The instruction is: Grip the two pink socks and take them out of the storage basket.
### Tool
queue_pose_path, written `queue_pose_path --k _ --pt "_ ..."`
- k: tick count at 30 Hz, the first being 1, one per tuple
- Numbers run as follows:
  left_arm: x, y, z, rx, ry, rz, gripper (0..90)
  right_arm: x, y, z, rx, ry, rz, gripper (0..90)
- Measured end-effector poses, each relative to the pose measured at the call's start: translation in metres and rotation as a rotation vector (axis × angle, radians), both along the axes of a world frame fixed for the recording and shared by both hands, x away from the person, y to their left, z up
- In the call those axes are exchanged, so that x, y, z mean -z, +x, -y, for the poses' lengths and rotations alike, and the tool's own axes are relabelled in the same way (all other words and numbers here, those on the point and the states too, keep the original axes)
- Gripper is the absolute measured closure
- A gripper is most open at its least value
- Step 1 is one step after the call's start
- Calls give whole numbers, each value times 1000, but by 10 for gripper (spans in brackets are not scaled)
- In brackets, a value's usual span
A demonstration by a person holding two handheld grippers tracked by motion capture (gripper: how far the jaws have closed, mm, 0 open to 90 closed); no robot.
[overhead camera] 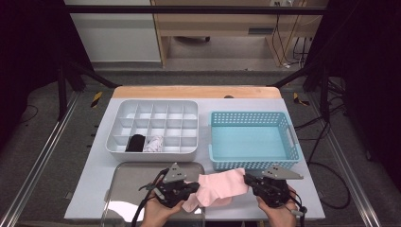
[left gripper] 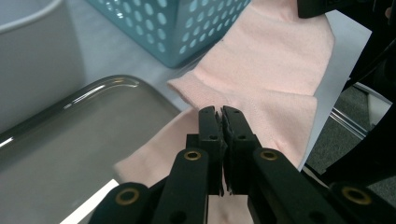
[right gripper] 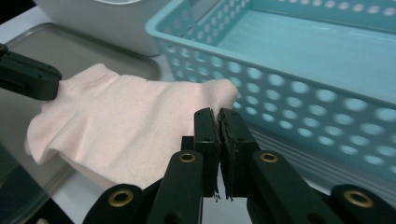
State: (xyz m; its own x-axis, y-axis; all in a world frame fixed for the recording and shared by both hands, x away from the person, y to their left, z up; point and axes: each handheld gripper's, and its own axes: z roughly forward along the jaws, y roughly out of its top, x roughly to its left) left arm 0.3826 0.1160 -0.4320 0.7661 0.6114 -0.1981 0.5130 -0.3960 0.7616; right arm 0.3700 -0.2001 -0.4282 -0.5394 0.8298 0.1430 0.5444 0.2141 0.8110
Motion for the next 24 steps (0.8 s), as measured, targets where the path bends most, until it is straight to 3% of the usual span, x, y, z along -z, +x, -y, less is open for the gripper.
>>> queue_pose_path --k 4,9,17,24 --pt "3 -3 -19 -20 7 -6 863 3 3 -16 -43 11 -16 862" --pt "13 -5 -34 -45 29 -24 863 12 9 -36 -78 -16 -24 859" --pt "22 -7 -35 -41 59 -46 862 30 17 -43 -90 -26 -53 857" --pt "26 -7 -38 -50 78 -49 862 33 12 -46 -114 -42 -77 848"
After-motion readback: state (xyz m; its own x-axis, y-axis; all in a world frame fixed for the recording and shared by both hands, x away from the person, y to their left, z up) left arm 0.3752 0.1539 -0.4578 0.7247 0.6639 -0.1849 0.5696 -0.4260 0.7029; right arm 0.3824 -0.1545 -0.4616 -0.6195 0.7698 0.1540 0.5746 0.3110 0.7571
